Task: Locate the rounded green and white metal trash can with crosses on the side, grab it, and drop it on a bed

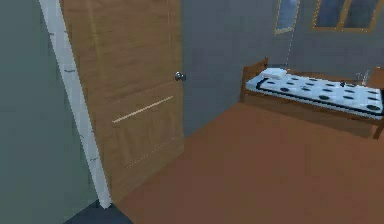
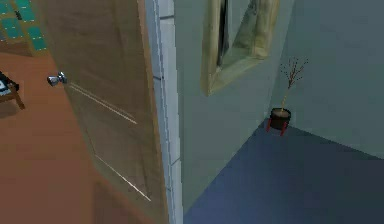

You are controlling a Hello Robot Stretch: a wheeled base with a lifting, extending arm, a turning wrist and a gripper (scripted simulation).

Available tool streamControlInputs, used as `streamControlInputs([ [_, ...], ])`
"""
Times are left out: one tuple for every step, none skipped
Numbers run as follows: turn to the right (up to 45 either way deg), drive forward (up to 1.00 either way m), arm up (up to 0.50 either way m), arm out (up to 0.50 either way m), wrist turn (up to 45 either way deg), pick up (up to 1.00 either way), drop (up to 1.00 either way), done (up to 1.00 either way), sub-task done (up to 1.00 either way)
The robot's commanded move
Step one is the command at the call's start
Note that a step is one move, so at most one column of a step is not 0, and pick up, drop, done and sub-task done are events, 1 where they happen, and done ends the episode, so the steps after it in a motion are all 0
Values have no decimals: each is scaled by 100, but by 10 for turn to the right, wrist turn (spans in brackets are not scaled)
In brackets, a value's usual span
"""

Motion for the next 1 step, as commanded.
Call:
streamControlInputs([
  [-60,0,0,0,0,0,0,0,0],
])
